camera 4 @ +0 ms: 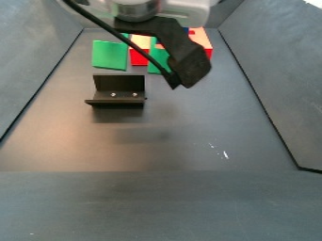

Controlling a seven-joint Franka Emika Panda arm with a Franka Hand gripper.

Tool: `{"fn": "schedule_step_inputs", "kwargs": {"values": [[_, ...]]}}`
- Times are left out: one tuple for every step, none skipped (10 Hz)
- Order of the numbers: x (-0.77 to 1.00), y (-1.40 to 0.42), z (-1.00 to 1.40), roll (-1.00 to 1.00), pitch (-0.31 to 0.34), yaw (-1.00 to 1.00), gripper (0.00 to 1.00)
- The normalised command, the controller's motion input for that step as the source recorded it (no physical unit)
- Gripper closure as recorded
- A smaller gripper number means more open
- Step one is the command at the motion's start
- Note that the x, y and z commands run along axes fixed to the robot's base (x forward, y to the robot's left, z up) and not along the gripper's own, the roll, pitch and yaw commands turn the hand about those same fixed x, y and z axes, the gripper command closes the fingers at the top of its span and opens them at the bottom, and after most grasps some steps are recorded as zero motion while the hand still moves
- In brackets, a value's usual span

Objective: Pick up the green object. Move up. Place the green object on the fixture. Regrasp the green object. Move to above the board. Insert the green object.
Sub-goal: Place the green object on the fixture.

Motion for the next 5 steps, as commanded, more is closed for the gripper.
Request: {"fn": "schedule_step_inputs", "kwargs": {"values": [[0.65, -0.17, 0.00, 0.01, 0.166, -0.15, 1.00], [0.70, -0.20, 0.00, 0.03, 0.189, -0.15, 1.00], [0.69, -0.19, 0.00, 0.02, 0.186, -0.15, 1.00], [0.68, -0.13, 0.00, 0.03, 0.197, -0.16, 1.00], [0.61, -0.07, -0.02, 0.03, 0.197, -0.08, 1.00]]}}
